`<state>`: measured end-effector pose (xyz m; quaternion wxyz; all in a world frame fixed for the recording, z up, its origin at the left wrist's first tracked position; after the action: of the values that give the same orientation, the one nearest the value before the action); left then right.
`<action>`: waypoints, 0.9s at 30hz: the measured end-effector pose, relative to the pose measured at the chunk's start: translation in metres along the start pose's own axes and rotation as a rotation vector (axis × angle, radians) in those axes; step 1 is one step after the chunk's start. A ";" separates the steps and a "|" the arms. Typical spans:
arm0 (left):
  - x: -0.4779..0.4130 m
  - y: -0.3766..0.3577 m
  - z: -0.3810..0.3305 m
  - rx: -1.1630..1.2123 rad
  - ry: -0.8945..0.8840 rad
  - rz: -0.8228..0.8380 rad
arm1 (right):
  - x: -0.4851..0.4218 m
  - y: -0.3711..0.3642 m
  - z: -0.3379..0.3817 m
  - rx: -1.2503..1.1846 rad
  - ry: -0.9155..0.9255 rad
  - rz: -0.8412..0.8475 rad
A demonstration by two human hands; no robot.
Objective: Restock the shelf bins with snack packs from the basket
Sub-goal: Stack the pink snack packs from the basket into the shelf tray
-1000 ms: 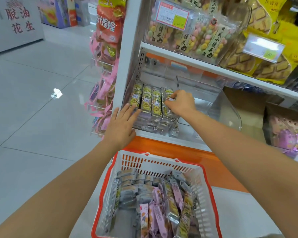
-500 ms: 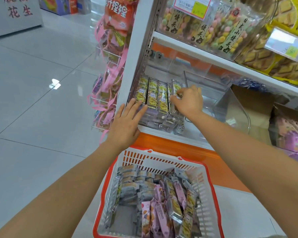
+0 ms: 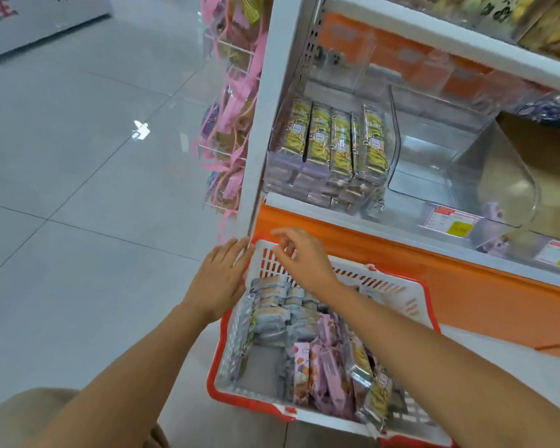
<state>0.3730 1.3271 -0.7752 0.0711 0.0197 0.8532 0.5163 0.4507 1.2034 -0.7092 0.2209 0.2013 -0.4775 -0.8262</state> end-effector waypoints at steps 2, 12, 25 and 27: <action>0.014 -0.026 0.010 0.012 0.048 0.126 | 0.017 -0.039 -0.021 -0.002 -0.090 0.159; 0.035 -0.057 0.019 0.174 0.035 0.120 | 0.066 -0.184 -0.062 -0.068 -0.122 0.668; 0.031 -0.053 0.015 0.247 -0.033 0.059 | 0.049 -0.149 -0.064 -0.180 -0.118 0.266; 0.031 -0.053 0.015 0.211 -0.023 0.067 | 0.044 -0.130 -0.064 -0.207 -0.135 0.235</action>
<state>0.3462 1.3190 -0.8320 0.0609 0.0616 0.9009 0.4254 0.4266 1.1921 -0.8578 0.3029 0.0640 -0.4238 -0.8512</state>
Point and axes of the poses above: each hand's wrist, its own x-axis away from the middle knuckle, its own y-axis out of the back of the hand, z = x × y, the point moved 8 cm from there along -x, towards the middle knuckle, and after that the axes turned 11 degrees about x, right-handed, at the moved point
